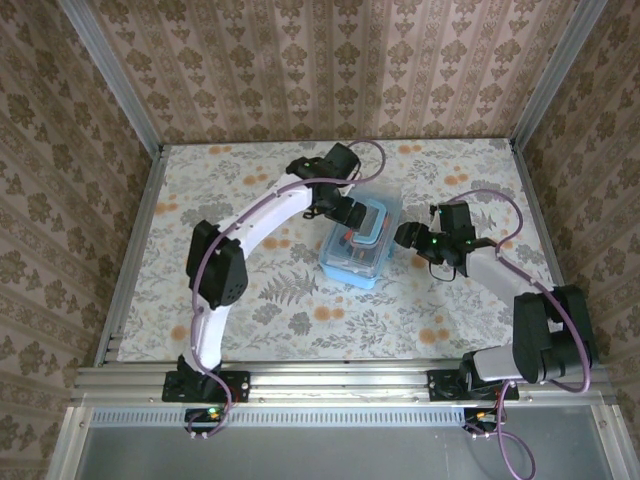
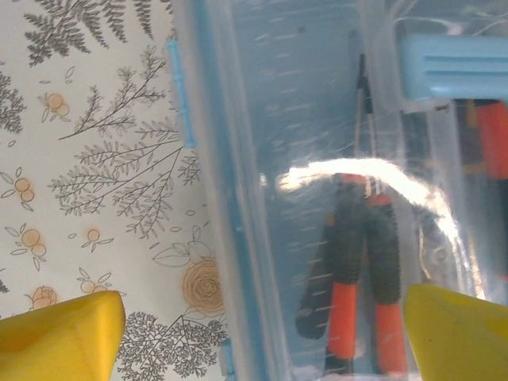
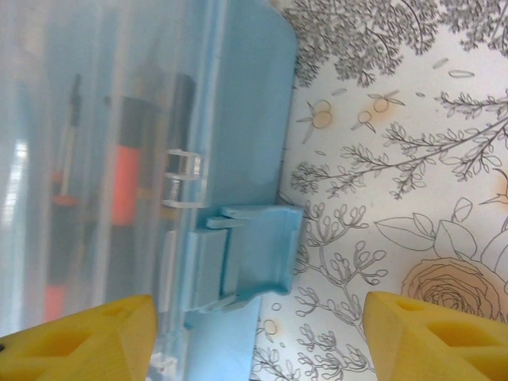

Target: Pack the tool kit

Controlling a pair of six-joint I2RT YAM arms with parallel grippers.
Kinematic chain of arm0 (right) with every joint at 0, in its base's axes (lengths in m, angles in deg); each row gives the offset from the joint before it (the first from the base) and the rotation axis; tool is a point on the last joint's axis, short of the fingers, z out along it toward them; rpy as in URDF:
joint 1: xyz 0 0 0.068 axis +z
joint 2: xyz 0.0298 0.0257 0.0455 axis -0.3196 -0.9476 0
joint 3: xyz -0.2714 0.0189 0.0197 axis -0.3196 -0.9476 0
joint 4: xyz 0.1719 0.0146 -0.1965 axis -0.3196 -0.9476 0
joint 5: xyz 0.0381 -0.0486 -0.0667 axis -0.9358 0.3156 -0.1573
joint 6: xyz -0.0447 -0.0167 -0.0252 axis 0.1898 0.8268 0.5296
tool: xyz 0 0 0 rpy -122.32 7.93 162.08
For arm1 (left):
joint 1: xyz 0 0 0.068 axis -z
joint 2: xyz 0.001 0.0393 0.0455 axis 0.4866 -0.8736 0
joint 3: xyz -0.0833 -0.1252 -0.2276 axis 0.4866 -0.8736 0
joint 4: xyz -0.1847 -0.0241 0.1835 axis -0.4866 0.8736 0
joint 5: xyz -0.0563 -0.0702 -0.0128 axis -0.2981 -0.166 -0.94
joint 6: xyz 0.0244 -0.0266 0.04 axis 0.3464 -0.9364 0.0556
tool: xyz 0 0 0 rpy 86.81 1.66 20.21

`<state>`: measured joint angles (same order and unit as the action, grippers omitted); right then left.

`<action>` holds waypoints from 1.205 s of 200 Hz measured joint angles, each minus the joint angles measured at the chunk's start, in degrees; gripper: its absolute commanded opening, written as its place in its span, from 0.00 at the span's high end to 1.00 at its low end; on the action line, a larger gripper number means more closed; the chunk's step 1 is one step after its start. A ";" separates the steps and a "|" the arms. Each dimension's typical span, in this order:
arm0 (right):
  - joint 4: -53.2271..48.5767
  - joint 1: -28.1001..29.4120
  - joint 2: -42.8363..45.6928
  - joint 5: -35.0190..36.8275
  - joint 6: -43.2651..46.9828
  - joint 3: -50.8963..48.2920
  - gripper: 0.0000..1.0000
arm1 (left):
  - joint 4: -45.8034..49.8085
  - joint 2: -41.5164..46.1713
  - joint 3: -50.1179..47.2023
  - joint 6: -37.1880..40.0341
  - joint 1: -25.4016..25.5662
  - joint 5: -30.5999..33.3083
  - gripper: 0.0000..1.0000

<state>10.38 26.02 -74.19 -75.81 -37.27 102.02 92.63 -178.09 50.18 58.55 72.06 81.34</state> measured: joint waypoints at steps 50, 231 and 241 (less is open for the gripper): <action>-0.04 0.00 0.92 -0.24 0.00 0.94 0.29 | -5.64 7.41 -11.45 -2.25 -1.64 0.26 0.14; 0.35 -1.66 -13.86 -1.09 -1.25 14.67 0.32 | 2.51 -6.08 8.02 -0.87 0.37 -4.66 0.01; 0.72 -1.66 -13.90 -1.49 -1.57 14.67 0.32 | 2.64 -7.15 8.87 -0.70 0.24 -4.90 0.03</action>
<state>11.10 24.35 -88.09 -77.30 -38.84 116.69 95.28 -185.23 59.06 57.85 72.30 76.44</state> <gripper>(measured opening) 0.680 0.990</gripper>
